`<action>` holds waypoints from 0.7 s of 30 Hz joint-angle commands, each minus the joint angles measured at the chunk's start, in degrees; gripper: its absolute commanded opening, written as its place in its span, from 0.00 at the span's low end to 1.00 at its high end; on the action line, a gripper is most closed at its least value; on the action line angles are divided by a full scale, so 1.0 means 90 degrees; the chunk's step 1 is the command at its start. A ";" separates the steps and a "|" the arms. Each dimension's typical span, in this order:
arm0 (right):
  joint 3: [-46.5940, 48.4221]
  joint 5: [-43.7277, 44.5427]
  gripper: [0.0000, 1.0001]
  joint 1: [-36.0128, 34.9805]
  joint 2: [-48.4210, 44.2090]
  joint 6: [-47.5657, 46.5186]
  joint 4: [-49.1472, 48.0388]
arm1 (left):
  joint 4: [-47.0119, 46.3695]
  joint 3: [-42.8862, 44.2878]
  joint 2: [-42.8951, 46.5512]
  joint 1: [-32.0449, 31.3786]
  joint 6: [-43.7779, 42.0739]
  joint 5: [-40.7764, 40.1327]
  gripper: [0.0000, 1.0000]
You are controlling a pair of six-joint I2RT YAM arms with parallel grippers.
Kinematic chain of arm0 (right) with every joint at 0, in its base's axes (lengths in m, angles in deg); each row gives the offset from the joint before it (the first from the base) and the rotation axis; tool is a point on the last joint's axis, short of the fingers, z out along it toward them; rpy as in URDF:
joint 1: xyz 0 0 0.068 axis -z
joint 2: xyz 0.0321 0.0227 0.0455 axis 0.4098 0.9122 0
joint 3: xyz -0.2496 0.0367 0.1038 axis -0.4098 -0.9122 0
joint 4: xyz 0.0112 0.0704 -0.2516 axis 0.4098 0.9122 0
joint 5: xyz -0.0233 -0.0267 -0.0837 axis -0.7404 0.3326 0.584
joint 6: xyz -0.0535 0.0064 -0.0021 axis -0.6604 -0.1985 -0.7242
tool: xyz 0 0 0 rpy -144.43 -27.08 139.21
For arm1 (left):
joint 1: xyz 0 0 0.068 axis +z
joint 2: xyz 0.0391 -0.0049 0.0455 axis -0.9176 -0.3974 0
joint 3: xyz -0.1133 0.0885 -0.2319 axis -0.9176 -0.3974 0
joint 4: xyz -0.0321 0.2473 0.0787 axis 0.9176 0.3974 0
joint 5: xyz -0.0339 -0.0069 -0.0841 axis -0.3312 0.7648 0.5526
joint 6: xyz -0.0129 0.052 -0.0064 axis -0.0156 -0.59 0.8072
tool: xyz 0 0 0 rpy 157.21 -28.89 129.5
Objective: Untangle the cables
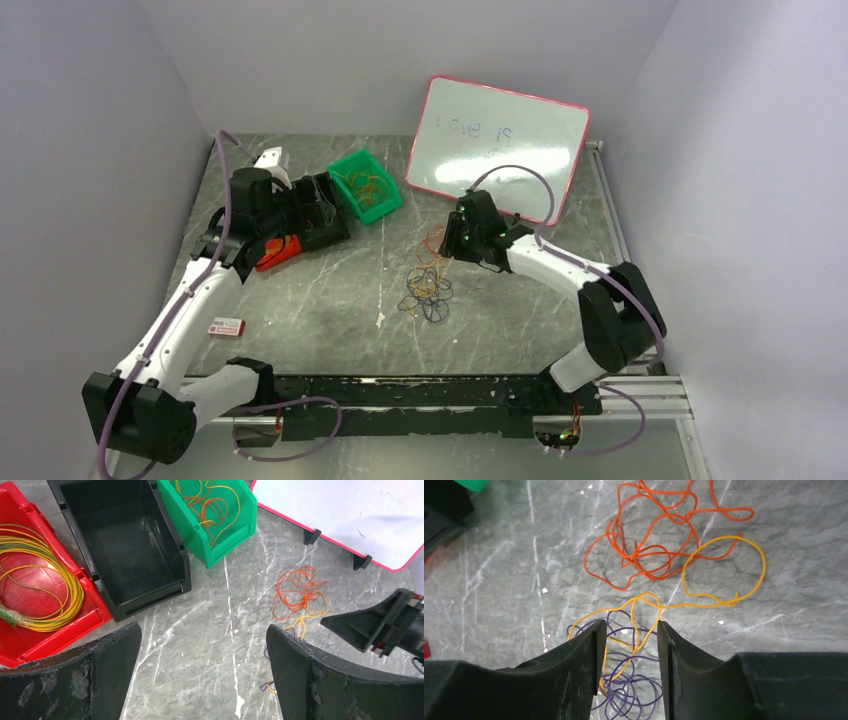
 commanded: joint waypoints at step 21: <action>0.0215 -0.0122 0.25 -0.0091 0.1458 0.0580 -0.0913 | -0.0768 0.0111 -0.0538 0.0042 0.0227 0.0524 1.00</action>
